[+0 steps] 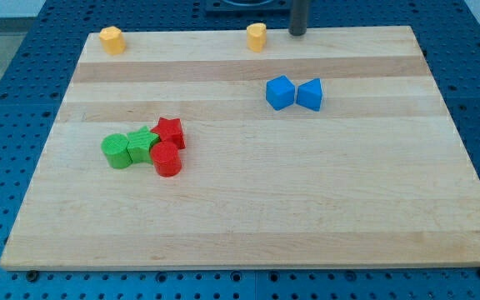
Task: Place your arm right to the blue triangle
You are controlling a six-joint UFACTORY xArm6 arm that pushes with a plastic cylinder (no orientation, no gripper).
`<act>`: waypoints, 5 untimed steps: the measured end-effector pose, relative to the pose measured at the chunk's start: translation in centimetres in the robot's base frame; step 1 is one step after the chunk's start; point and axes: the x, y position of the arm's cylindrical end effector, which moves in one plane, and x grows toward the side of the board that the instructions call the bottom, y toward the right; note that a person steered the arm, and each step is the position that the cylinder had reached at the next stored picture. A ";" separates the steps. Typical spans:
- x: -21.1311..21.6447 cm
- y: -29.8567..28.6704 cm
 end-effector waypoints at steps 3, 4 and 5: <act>2.6 -3.1; 2.6 -1.0; 2.6 -0.9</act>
